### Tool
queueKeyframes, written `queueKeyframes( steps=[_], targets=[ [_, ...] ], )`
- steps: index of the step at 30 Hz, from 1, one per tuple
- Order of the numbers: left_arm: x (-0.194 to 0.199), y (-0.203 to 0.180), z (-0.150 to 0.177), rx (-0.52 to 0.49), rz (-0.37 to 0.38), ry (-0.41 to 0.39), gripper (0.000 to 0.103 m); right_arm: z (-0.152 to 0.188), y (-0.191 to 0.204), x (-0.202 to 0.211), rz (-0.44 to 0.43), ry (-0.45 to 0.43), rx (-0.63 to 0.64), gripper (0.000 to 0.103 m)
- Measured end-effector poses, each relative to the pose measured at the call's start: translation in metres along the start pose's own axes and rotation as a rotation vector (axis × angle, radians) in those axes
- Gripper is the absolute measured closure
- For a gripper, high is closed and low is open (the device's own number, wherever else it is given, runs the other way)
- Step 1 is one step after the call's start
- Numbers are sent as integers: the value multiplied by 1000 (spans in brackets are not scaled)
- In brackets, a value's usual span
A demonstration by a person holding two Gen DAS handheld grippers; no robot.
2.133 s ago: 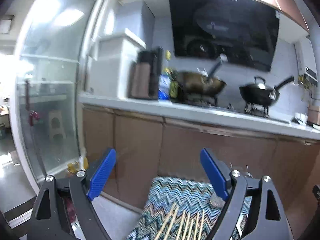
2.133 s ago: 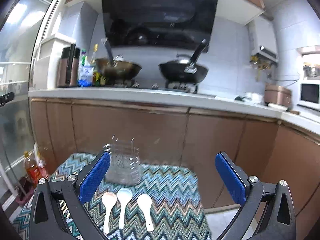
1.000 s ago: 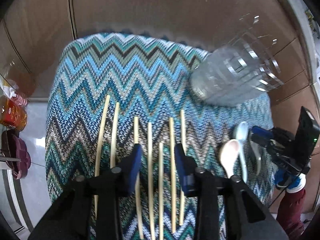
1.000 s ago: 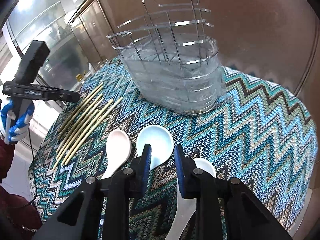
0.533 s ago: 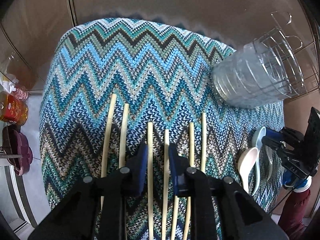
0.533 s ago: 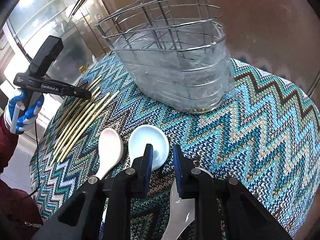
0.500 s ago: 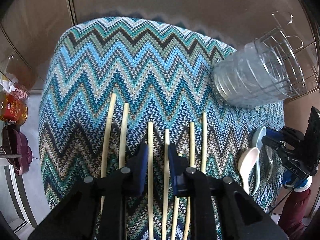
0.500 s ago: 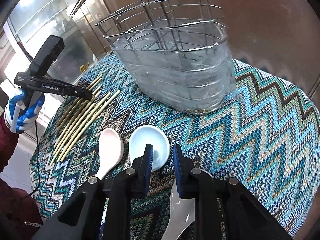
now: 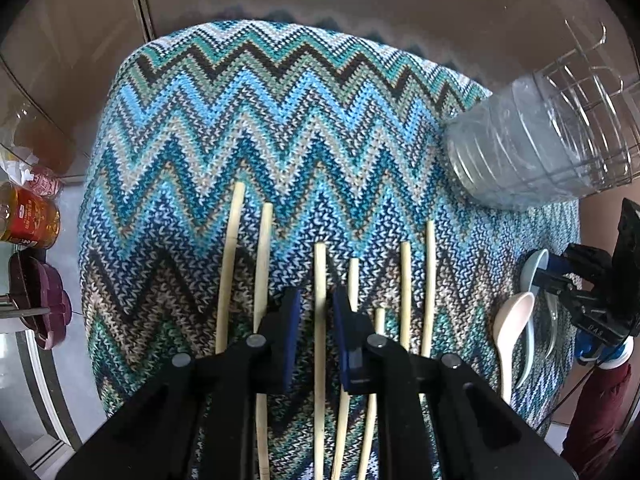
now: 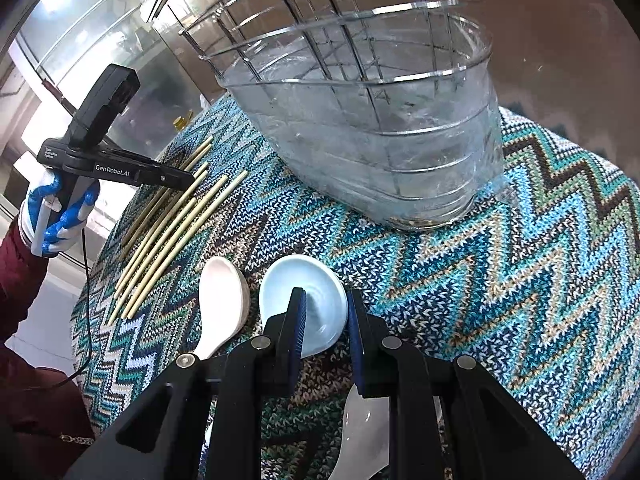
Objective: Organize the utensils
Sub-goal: 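Lower the right gripper over a white spoon while the left gripper lowers over the chopsticks, then close the right gripper on the white spoon while the left gripper grasps one chopstick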
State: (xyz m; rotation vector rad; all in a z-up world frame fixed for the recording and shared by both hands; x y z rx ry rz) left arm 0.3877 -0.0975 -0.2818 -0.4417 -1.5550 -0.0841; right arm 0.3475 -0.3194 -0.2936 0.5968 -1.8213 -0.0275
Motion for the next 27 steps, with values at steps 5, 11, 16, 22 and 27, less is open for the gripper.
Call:
queueKeyframes(
  steps=[5, 11, 16, 22, 27],
  targets=[
    [-3, -5, -5, -11, -25, 2, 87, -1, -4, -2, -21, 16, 6, 85],
    [-2, -5, -2, 10, -39, -13, 97, 0, 2, -3, -29, 23, 31, 92],
    [7, -2, 12, 26, -3, -64, 98, 5, 12, 16, -14, -32, 28, 94],
    [45, -12, 39, 6, -7, -176, 98, 20, 38, 55, 60, -119, 52, 96],
    [84, -12, 70, 8, 11, -299, 98, 40, 68, 83, 164, -195, 67, 96]
  ],
)
Point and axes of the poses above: each gripper's, at about its wrist camera, not at the fingertips, and x roughly against the way its jaws point, y to its left, z to its underside, the point moved 1 cm from there along -x, roughly the way its jaws point, and after that the axes turned 8 degrees about y, right-handed, at the moved point
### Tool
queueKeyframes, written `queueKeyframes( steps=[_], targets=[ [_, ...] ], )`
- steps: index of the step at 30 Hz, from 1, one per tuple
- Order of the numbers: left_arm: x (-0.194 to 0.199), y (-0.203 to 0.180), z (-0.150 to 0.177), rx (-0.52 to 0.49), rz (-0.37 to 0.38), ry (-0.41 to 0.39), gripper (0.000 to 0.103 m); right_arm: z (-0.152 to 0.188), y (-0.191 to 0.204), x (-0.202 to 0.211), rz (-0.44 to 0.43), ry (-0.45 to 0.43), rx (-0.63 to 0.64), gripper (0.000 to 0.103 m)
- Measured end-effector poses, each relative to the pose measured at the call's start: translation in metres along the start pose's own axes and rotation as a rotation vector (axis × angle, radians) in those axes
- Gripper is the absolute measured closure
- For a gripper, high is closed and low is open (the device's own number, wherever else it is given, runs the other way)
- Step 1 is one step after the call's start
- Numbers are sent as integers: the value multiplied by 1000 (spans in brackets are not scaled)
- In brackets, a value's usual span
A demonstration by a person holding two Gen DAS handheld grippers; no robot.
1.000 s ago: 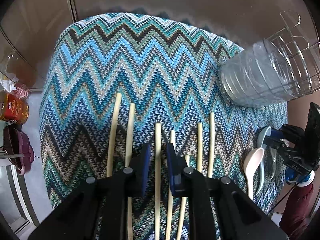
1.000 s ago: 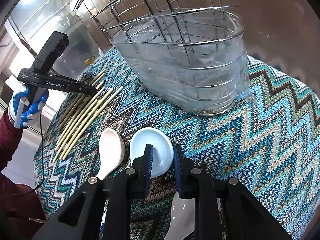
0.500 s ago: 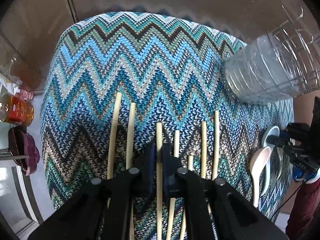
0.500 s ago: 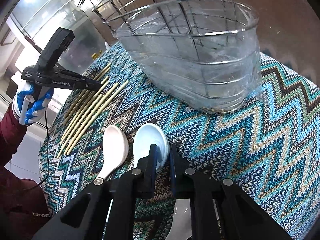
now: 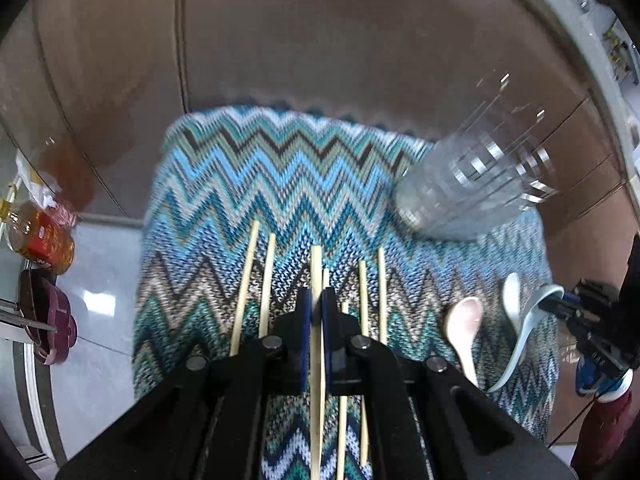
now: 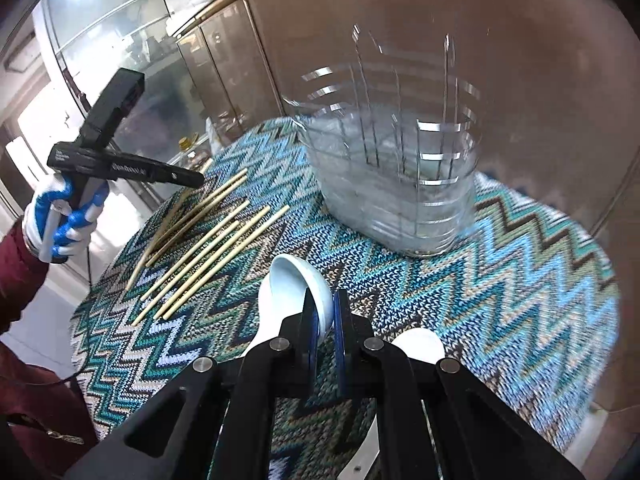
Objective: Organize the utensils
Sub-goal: 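Close the right gripper on the white spoon while the left gripper grasps one chopstick, then carry spoon and chopstick into the wire holder and open both grippers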
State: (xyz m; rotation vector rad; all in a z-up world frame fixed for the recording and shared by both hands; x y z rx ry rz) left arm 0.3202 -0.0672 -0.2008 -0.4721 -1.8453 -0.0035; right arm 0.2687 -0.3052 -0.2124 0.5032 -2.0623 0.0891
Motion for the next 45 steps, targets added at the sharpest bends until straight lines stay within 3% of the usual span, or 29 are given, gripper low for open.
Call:
queueKeyframes(
  steps=[6, 11, 16, 22, 27, 33, 38, 45],
  targets=[
    [64, -6, 7, -2, 21, -173, 98, 6, 22, 45, 86, -116, -12, 96],
    [118, -31, 2, -35, 35, -331, 98, -11, 39, 95, 178, -291, -35, 96],
    [164, -61, -16, -60, 97, -483, 98, -34, 43, 136, 268, -474, -70, 96],
    [192, -98, -50, -83, 164, -648, 98, -64, 38, 151, 408, -647, -100, 96],
    [180, -117, -81, -62, 194, -759, 98, -78, 24, 134, 512, -706, -130, 96],
    [129, -136, -107, -36, 153, -856, 98, -87, 0, 94, 581, -703, -164, 96],
    [87, -141, -114, -34, 116, -892, 98, -84, -16, 71, 593, -704, -193, 96],
    [45, -145, -108, -57, 6, -956, 97, -77, -30, 40, 563, -689, -224, 95]
  ],
)
Point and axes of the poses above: each gripper's, at about its wrist camera, not at the fingertips, and x roughly against the way its jaws point, y to its left, z to its underside, the point moved 1 cm from there along -x, roughly the way its jaws point, and after that the axes turned 8 degrees about y, right-handed, at the moved point
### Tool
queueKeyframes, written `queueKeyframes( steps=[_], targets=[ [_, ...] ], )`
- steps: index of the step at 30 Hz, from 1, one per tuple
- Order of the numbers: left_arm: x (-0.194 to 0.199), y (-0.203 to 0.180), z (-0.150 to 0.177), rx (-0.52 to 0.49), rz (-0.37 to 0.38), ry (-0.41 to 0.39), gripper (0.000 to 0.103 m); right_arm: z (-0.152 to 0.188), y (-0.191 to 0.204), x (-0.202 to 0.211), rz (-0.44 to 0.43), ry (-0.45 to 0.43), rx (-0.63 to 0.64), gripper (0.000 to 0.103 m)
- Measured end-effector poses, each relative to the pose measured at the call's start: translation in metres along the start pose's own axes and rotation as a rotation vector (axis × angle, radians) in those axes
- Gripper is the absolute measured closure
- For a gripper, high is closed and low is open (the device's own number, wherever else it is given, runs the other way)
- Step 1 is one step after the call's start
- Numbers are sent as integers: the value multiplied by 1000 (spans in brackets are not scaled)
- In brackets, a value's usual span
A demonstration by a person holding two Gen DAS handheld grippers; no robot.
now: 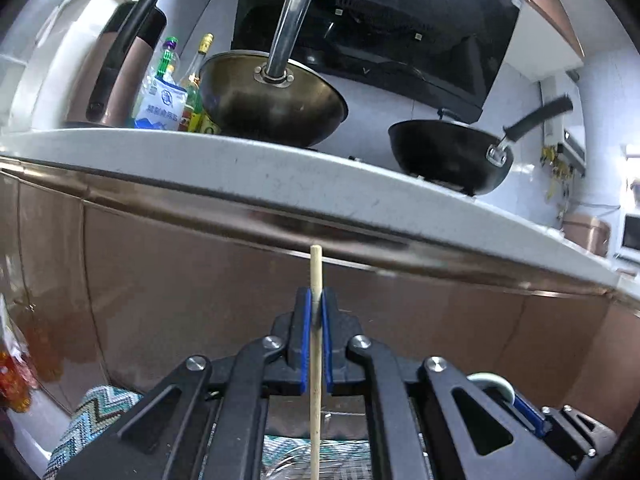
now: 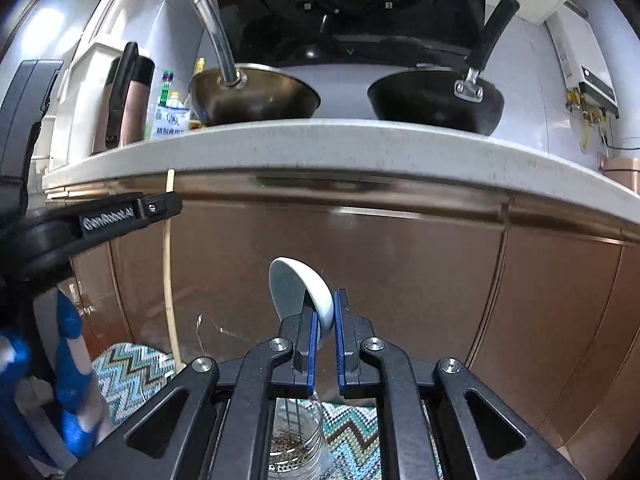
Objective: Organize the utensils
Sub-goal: 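Carry spoon and chopstick into the wire holder and open both grippers, then raise both grippers away from the wire holder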
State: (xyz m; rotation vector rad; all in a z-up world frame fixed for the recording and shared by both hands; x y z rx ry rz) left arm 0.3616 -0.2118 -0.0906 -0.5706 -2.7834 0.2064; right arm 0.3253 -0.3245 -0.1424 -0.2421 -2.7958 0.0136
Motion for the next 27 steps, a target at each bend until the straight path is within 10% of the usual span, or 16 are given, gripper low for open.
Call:
queueKeyframes(
  steps=[7, 11, 19, 27],
  targets=[
    [16, 7, 5, -3, -1, 2, 95, 7, -1, 8, -7, -16, -19, 84],
    [45, 13, -4, -5, -14, -22, 68, -2, -5, 29, 10, -46, -17, 75],
    [120, 25, -21, -34, -69, -31, 62, -15, -11, 95, 34, -70, -33, 61],
    [214, 44, -36, -40, -129, -32, 57, -15, -24, 181, 80, -67, -91, 30]
  ],
)
Point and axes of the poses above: each gripper's, at about its wrist camera, not at the fingertips, and x roughly against the way its jaws point, y to its left, z to its underside, the point moved 1 cm from there along -x, roughly the way its jaws point, and after that the axes turned 8 degrees about y, right-handed, at the moved point
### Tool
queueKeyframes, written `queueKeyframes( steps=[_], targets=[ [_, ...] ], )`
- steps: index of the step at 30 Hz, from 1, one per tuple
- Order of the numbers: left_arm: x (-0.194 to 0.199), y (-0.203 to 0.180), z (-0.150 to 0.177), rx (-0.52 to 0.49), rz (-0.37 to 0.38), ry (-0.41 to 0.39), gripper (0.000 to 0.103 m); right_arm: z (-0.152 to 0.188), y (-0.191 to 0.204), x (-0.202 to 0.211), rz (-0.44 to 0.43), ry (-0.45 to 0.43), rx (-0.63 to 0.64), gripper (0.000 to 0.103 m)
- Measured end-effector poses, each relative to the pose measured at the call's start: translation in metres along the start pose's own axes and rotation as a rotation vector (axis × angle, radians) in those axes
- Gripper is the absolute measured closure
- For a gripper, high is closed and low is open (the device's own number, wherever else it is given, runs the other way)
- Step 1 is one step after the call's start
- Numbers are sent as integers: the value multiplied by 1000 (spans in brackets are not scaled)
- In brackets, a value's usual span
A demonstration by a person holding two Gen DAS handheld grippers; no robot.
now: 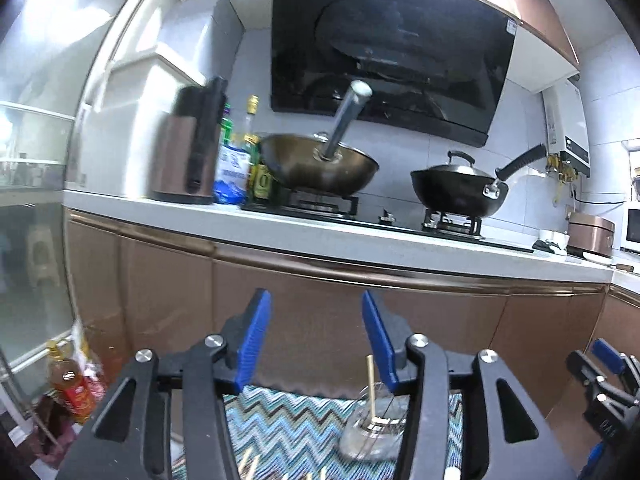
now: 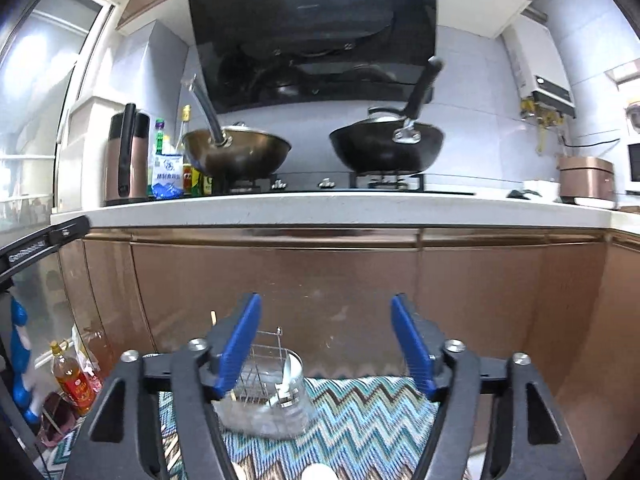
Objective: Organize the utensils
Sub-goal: 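Raise both grippers away from the wire holder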
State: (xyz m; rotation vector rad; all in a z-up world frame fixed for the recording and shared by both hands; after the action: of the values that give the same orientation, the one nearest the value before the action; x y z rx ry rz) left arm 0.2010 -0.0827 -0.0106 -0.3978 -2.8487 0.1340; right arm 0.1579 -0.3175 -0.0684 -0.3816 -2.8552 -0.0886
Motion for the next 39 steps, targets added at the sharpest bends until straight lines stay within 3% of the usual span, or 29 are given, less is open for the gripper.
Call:
queueKeyframes(
  steps=[8, 18, 24, 28, 35, 39],
  targets=[
    [78, 36, -5, 26, -45, 34, 56, 0, -6, 88, -13, -35, -25, 0],
    [157, 75, -14, 51, -113, -34, 53, -7, -3, 160, -50, -141, -20, 0],
    [172, 95, -12, 92, -103, -7, 52, -7, -7, 184, -89, -162, -27, 0],
    [160, 99, -3, 85, -59, 101, 52, -2, -7, 178, -91, -98, -25, 0],
    [105, 93, 31, 47, 32, 363, 52, 13, -9, 150, -108, 11, -19, 0],
    [67, 85, 56, 19, 48, 488, 53, 24, -10, 126, -126, 84, -14, 9]
  ],
)
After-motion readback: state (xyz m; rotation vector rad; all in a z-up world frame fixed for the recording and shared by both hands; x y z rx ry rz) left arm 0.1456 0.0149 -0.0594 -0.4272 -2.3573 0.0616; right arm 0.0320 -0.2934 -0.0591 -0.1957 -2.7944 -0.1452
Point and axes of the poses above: each gripper's, at about its wrist camera, not at the fingertips, and x roughly against the way its jaws point, y to its left, z to its underside, the point moved 1 cm from there along -x, roughly the way its jaws point, and after that the axes turned 8 degrees about y, right-handed, at the moved point
